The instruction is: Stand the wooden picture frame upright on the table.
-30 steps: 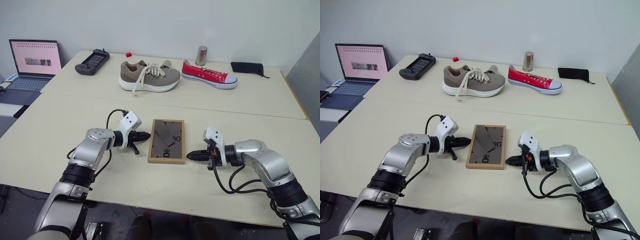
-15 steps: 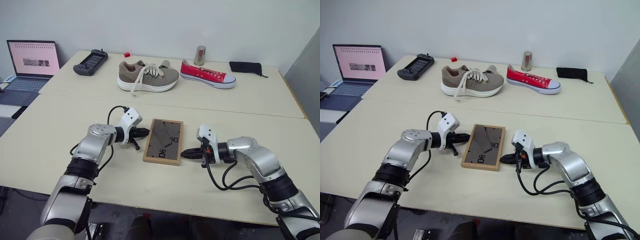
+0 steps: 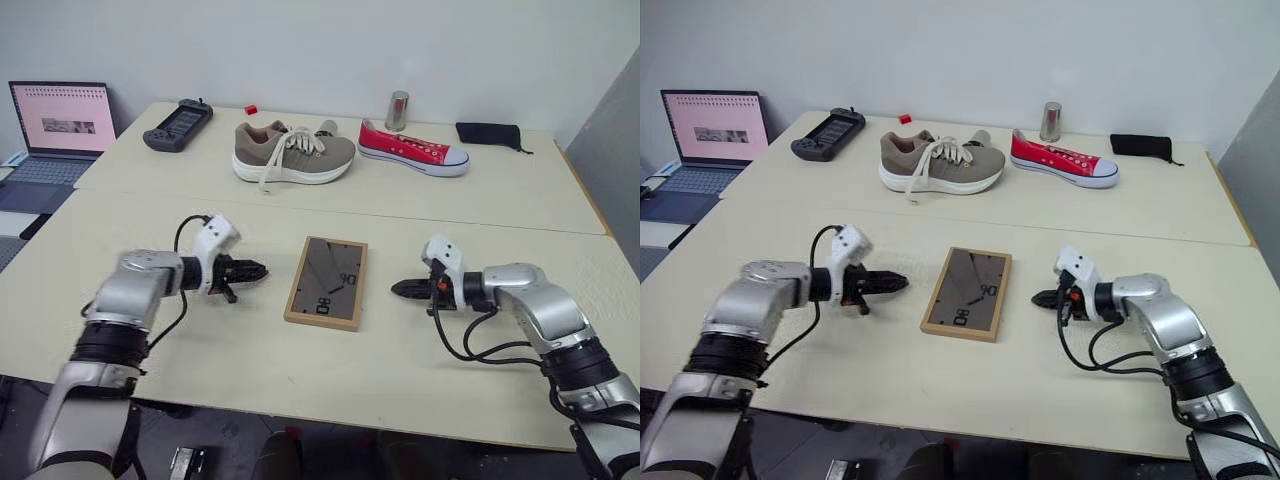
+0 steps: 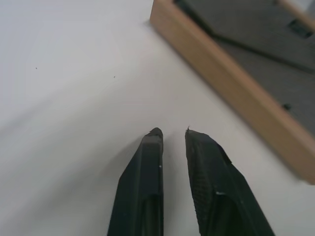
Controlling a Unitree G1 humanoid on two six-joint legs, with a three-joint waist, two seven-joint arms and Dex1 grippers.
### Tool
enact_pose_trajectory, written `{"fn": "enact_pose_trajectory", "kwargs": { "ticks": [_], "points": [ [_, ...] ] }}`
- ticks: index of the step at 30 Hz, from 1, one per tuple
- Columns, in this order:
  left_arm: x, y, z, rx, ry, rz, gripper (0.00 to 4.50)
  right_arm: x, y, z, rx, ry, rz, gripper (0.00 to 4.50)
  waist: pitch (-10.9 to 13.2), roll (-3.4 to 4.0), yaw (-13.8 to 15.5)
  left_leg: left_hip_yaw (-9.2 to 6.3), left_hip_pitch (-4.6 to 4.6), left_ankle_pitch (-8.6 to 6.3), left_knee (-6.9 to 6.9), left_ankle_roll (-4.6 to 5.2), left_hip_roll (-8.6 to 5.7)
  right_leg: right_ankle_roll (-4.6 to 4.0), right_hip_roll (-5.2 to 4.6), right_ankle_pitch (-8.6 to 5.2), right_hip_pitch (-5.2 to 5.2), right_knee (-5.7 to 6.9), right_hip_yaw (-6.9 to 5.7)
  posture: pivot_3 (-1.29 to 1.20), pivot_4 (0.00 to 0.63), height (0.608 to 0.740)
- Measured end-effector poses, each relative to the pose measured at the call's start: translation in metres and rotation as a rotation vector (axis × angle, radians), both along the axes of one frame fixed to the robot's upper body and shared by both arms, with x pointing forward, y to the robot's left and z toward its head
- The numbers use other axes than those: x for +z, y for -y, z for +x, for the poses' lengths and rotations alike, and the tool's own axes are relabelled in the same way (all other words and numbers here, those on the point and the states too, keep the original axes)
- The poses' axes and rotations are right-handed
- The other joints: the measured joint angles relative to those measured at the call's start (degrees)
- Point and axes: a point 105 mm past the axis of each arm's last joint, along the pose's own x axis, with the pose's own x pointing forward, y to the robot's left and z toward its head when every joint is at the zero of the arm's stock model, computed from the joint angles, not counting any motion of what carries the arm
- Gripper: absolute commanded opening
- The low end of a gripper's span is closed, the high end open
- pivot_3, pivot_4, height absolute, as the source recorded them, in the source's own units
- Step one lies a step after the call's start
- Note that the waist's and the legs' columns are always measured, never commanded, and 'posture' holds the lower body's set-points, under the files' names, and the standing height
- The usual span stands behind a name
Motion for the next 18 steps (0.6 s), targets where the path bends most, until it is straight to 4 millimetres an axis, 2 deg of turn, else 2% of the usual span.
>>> {"fn": "enact_pose_trajectory", "kwargs": {
  "ticks": [5, 8, 12, 13, 18],
  "points": [
    [0.011, 0.0, -0.007, -0.011, -0.155, -0.105, 2.73, 0.002, -0.001, 0.002, 0.029, 0.023, -0.001, 0.0, 0.0, 0.0, -0.1, 0.0, 0.0, 0.0, 0.0, 0.0, 0.01, 0.0, 0.0, 0.0, 0.0, 0.01, -0.01, 0.0, 0.15, 0.74],
    [0.008, 0.006, -0.013, -0.03, -0.255, -0.14, 3.45, -0.002, -0.002, 0.009, 0.001, 0.035, -0.01, 0.0, 0.0, 0.0, -0.1, 0.0, 0.01, 0.0, 0.0, -0.01, 0.02, 0.0, 0.0, 0.0, -0.02, 0.03, -0.02, 0.0, 0.15, 0.74],
    [-0.001, 0.015, -0.018, -0.046, -0.348, -0.168, 4.33, -0.01, -0.016, 0.012, 0.0, 0.038, -0.009, 0.0, 0.0, 0.0, -0.1, 0.0, 0.0, 0.01, 0.0, -0.01, 0.02, -0.01, 0.0, 0.0, -0.03, 0.06, -0.02, 0.0, 0.15, 0.74],
    [-0.003, 0.018, -0.019, -0.049, -0.365, -0.175, 4.45, -0.012, -0.02, 0.01, 0.013, 0.032, -0.012, 0.0, 0.0, 0.0, 0.0, 0.0, 0.0, 0.01, 0.0, -0.01, 0.01, -0.01, 0.0, 0.0, -0.03, 0.06, -0.02, 0.0, 0.15, 0.74],
    [-0.007, 0.026, -0.02, -0.076, -0.39, -0.194, 4.45, -0.016, -0.025, 0.004, 0.052, 0.023, -0.03, 0.0, 0.0, 0.0, 0.1, 0.0, 0.0, 0.01, 0.01, -0.01, 0.01, -0.01, -0.01, 0.0, -0.01, 0.05, -0.02, 0.0, 0.15, 0.74]
  ]
}}
